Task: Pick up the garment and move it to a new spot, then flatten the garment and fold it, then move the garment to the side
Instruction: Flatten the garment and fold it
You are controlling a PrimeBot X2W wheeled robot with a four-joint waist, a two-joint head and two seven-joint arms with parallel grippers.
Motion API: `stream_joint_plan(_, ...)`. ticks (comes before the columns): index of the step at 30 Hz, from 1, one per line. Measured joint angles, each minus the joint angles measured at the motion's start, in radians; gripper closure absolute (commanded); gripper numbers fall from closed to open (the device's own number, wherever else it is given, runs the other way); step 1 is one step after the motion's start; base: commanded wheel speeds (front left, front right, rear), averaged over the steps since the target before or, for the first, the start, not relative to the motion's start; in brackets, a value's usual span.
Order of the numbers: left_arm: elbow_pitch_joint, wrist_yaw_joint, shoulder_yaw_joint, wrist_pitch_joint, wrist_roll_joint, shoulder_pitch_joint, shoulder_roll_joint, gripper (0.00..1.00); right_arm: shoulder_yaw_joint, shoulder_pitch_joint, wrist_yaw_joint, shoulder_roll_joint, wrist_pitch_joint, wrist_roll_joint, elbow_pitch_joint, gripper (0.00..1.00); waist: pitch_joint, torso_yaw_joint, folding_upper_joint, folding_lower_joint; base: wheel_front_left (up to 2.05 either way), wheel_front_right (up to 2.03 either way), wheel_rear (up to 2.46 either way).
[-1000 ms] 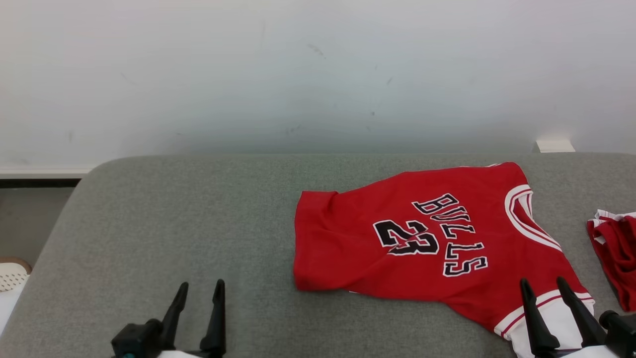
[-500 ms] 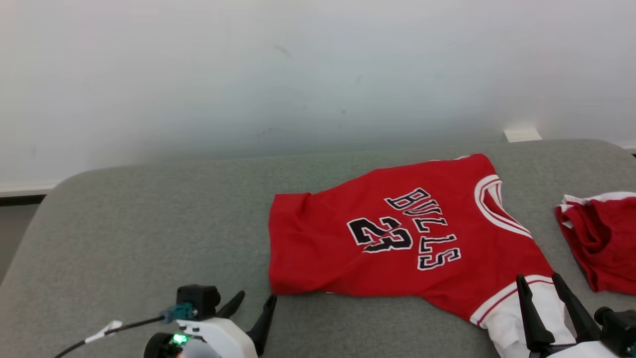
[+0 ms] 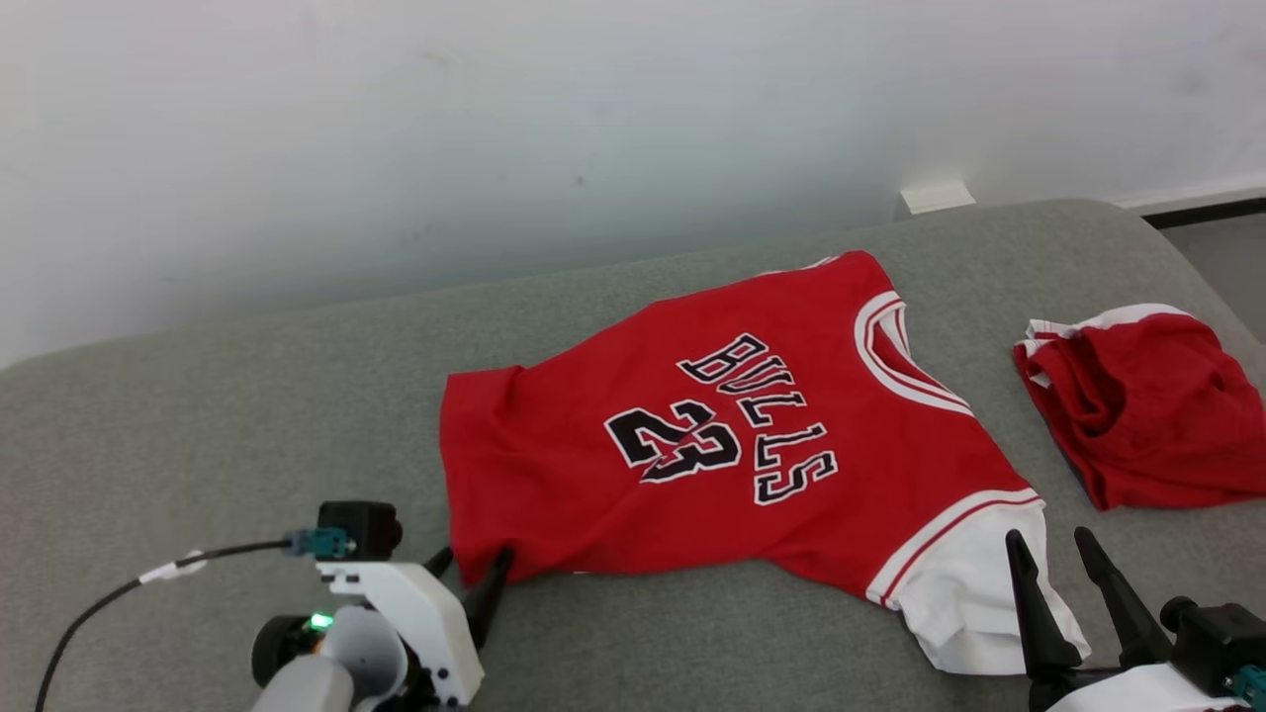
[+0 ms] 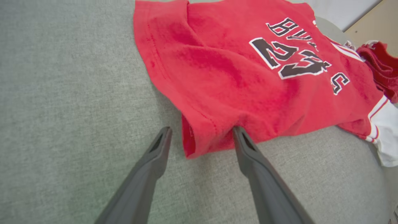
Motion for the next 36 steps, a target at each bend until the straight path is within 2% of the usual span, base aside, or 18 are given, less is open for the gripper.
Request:
stream_joint_plan(1,0.002,0.0,-0.006,-0.002,-0.012,-0.01,0.004,0.67,0.003,-0.004,0.0,0.0,-0.002,0.0,0.003,0.0,0.004,-0.006,0.0,0.0,0.0,0.0,0.0)
stream_joint_plan(2,0.002,0.0,-0.016,-0.003,-0.031,-0.019,0.009,1.0,0.005,-0.005,0.0,0.0,-0.008,0.001,0.009,0.0,0.007,-0.012,0.0,0.0,0.0,0.0,0.0)
stream_joint_plan(8,-0.039,-0.002,-0.086,0.041,-0.13,-0.059,0.07,1.0,0.003,-0.018,0.0,0.002,-0.026,0.004,0.033,0.0,0.013,-0.03,0.0,0.0,0.0,0.0,0.0)
stream_joint_plan(12,-0.11,-0.002,-0.104,0.109,-0.244,-0.11,0.13,1.0,0.002,-0.026,0.0,0.007,-0.032,0.007,0.041,0.0,0.016,-0.036,0.0,0.0,0.0,0.0,0.0)
stream_joint_plan(16,-0.167,-0.002,-0.114,0.205,-0.314,-0.185,0.197,1.0,0.002,-0.045,0.0,0.009,-0.04,0.01,0.048,0.0,0.031,-0.049,0.0,0.0,0.0,0.0,0.0)
stream_joint_plan(22,-0.115,-0.002,-0.101,0.306,-0.36,-0.291,0.251,1.0,0.022,-0.069,0.0,0.024,-0.051,0.021,0.073,0.0,0.063,-0.082,0.0,0.0,0.0,0.0,0.0)
stream_joint_plan(28,0.026,-0.001,-0.099,0.252,-0.327,-0.408,0.27,1.0,0.038,-0.109,0.0,0.033,-0.064,0.034,0.095,0.0,0.107,-0.134,0.0,0.0,0.0,0.0,0.0)
stream_joint_plan(33,0.166,-0.002,-0.126,0.161,-0.272,-0.461,0.287,1.0,0.067,-0.145,0.0,0.048,-0.075,0.041,0.115,0.0,0.145,-0.174,0.0,0.0,0.0,0.0,0.0)
stream_joint_plan(34,0.19,-0.002,-0.134,0.157,-0.272,-0.468,0.286,0.62,0.071,-0.149,0.0,0.05,-0.079,0.044,0.12,0.0,0.151,-0.182,0.0,0.0,0.0,0.0,0.0)
stream_joint_plan(35,0.205,-0.002,-0.148,0.156,-0.275,-0.471,0.284,0.0,0.074,-0.151,0.0,0.051,-0.079,0.044,0.125,0.0,0.156,-0.188,0.0,0.0001,0.0,0.0,0.0)
stream_joint_plan(36,0.214,-0.002,-0.162,0.152,-0.282,-0.472,0.28,0.0,0.074,-0.152,0.0,0.051,-0.079,0.045,0.129,0.0,0.161,-0.193,0.0,0.0001,0.0,0.0,0.0)
